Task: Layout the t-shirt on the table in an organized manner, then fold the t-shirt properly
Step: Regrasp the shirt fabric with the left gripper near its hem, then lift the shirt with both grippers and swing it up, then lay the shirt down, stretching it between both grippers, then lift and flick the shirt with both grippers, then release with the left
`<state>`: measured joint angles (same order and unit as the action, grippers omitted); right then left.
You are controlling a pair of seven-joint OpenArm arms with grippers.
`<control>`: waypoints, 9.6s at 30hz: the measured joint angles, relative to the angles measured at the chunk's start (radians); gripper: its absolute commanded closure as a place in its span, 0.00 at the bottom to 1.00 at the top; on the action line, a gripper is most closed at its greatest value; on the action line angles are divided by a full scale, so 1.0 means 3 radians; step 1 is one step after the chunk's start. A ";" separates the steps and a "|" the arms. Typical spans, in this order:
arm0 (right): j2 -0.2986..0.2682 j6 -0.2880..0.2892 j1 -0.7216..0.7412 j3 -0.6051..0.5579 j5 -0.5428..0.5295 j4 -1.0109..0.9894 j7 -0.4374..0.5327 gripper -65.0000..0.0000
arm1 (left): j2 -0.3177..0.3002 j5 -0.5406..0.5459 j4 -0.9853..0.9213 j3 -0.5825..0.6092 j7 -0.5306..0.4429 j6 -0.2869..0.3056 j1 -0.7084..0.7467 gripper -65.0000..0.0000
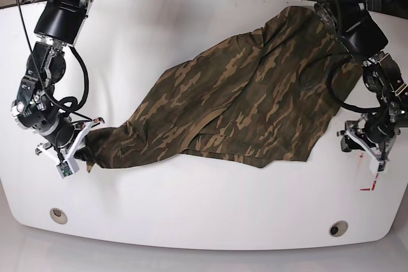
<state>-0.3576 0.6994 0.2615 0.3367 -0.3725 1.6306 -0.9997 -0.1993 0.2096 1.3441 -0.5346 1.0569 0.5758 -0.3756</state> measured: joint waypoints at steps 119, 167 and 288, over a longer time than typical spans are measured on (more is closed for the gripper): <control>-0.0799 0.0058 0.3124 -0.0571 -0.0113 -0.2010 0.0205 1.00 | 0.0010 0.0122 0.0858 -0.0174 0.0427 0.0177 -0.1677 1.00; -0.0905 0.0052 0.3148 -0.0566 -0.0122 -0.2017 0.0189 1.00 | -0.0023 0.0128 0.0699 -0.0179 0.0390 0.0177 -0.2166 1.00; -0.0491 0.0019 -0.0303 0.1172 -0.0693 0.0003 -0.0259 1.00 | -0.0205 0.0916 0.1531 -0.0100 0.0590 0.0177 -0.0209 1.00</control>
<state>-0.5049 0.7052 0.1707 0.6884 -0.5804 1.6314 -1.0775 -0.2607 0.4843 1.8034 -0.5648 1.2339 0.6289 -0.4381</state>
